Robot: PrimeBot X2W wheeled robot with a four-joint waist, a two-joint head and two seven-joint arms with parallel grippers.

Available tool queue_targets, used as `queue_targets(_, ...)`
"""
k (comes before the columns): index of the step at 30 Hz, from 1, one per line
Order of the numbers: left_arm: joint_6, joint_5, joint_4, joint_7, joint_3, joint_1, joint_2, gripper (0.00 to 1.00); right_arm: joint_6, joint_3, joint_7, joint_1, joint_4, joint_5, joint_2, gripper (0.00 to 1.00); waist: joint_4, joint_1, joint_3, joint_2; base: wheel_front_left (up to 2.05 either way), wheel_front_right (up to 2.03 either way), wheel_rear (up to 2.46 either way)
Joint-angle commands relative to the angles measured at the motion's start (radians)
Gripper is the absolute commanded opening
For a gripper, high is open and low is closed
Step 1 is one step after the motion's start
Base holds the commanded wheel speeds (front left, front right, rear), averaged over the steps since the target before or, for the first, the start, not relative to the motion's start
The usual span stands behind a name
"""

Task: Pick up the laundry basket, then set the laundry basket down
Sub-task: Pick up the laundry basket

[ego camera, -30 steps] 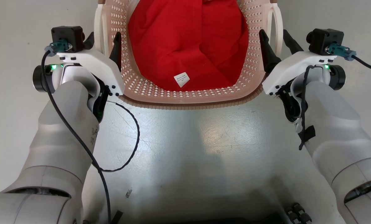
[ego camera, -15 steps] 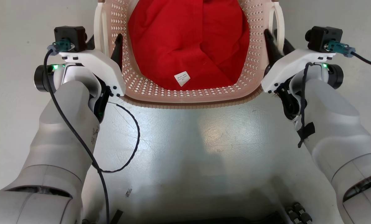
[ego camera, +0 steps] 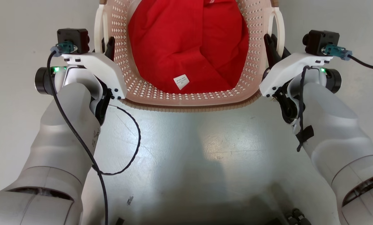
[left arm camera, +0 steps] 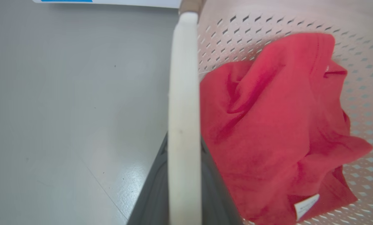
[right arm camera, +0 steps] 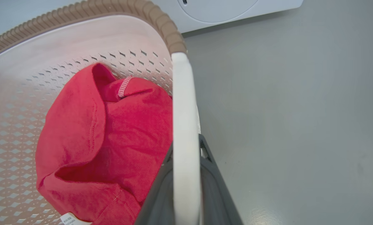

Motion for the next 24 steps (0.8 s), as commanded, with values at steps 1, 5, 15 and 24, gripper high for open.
queue_targets(1,-0.006,-0.001,-0.008,-0.004,0.004,0.034,0.033,0.00,0.005,0.015,-0.008,0.055,-0.006,0.014,0.012,0.00,-0.003,-0.0001,-0.017,0.0000,0.00,0.00,0.00)
queue_targets(5,-0.006,-0.013,-0.005,0.036,-0.019,0.053,0.022,0.00,0.005,0.051,-0.007,0.078,-0.013,0.032,0.012,0.00,-0.008,-0.0001,-0.061,0.0000,0.00,0.00,0.00)
queue_targets(15,-0.006,-0.045,-0.003,0.084,-0.051,0.126,0.009,0.00,0.005,0.139,0.062,0.154,-0.025,0.083,0.012,0.00,-0.032,-0.0001,-0.212,0.0000,0.00,0.00,0.00)
queue_targets(24,0.002,-0.084,-0.001,0.166,-0.042,0.229,0.005,0.00,0.005,0.198,0.141,0.216,-0.029,0.133,0.012,0.00,-0.042,-0.0001,-0.358,0.0000,0.00,0.00,0.00)
